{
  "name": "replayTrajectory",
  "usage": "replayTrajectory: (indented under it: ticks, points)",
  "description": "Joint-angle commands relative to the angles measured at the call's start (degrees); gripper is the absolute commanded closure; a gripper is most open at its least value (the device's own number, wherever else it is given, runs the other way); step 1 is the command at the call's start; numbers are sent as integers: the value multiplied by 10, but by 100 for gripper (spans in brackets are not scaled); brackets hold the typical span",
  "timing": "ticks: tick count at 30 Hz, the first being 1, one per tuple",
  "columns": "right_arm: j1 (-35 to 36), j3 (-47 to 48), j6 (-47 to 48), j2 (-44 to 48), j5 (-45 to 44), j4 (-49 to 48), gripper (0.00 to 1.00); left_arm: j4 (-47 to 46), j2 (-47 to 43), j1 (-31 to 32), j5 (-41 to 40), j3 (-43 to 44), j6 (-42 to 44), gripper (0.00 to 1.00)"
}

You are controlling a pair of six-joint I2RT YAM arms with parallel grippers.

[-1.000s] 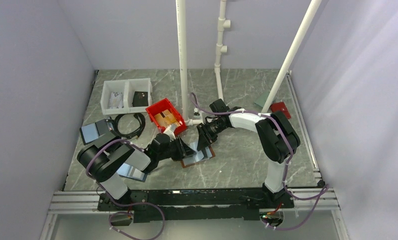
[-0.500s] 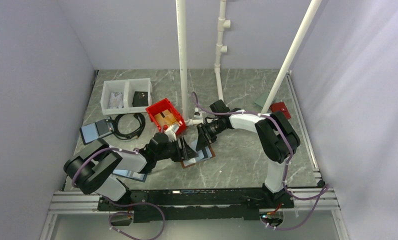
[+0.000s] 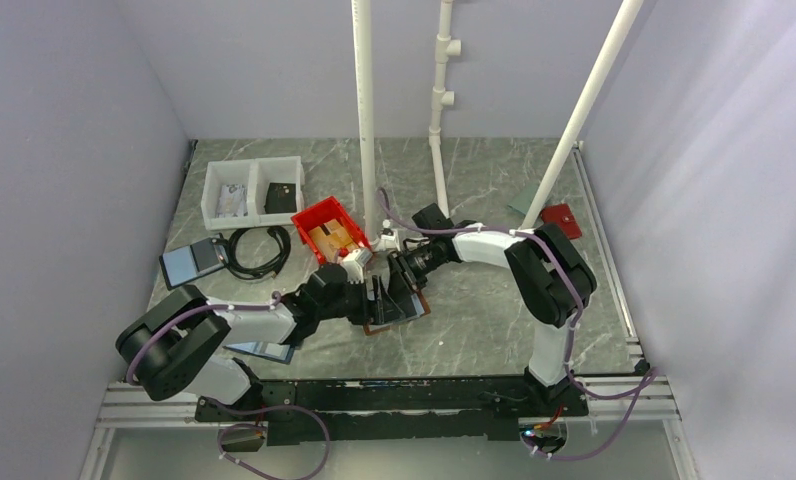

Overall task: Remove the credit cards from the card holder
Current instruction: Remove the credit card from the card holder.

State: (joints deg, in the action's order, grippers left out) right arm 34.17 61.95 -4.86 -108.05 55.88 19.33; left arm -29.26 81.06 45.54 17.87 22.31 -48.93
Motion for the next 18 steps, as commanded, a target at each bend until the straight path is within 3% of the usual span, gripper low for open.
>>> replayTrajectory:
  ticks: [1,9,18]
  points:
    - [10,2,-29,-6,5,-22,67,31,7,6,-31,26,12,21]
    - [13,0,-40,3,27,-31,65,106,14,7,-78,47,-12,21]
    - [13,5,-37,-3,56,-28,64,165,-25,7,-122,34,-30,31]
